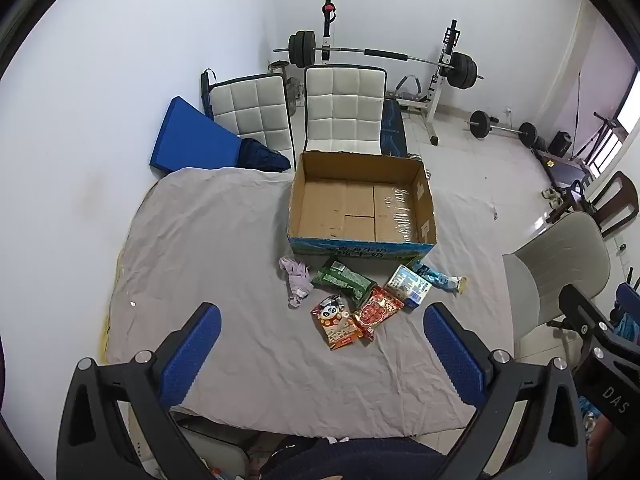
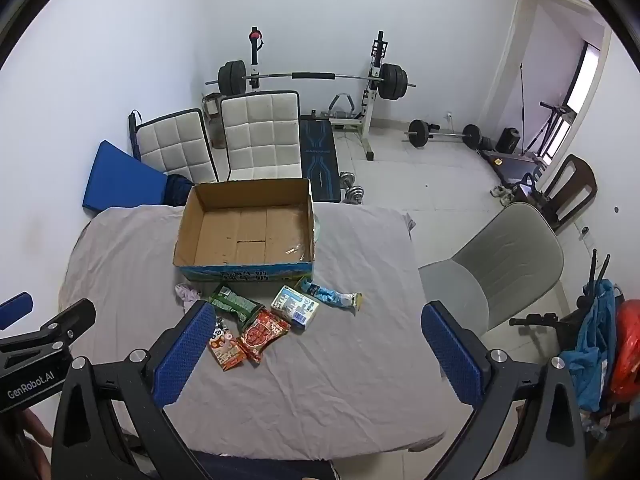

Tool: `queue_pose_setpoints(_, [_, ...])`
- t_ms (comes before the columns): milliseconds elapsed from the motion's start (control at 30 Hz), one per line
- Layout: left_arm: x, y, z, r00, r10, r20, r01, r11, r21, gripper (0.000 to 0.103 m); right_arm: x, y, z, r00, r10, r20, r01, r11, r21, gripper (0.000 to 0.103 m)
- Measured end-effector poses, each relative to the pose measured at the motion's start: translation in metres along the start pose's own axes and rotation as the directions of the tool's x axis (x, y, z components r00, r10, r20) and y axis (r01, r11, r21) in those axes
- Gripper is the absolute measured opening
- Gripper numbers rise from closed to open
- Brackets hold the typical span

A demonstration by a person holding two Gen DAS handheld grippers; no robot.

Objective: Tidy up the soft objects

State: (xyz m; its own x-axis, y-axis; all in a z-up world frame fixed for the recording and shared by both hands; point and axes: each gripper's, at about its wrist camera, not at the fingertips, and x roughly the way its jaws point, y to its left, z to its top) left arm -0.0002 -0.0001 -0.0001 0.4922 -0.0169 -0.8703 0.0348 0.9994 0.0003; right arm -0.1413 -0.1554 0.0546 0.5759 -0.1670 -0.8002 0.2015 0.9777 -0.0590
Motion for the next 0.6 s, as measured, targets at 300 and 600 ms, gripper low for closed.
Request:
queue_pose_setpoints(300, [-0.0044,-0.0023,0.0056,1.000,-0.009,-0.013,0.009,1.000,-0.002,0.103,-0.0007,-0.0001,0.0000,1.000,-0.013,0.005,0.013,1.000,-0.008,0.103])
queue_pose_setpoints(600, [0.0035,0.0032,-0.0024,1.000,-0.014,-0.016,0.013,1.000,-0.010,0.103,0.0010,-0.0003,0.0006,1.000,-0.009,-0.001,0.009,1.000,-0.005,0.103])
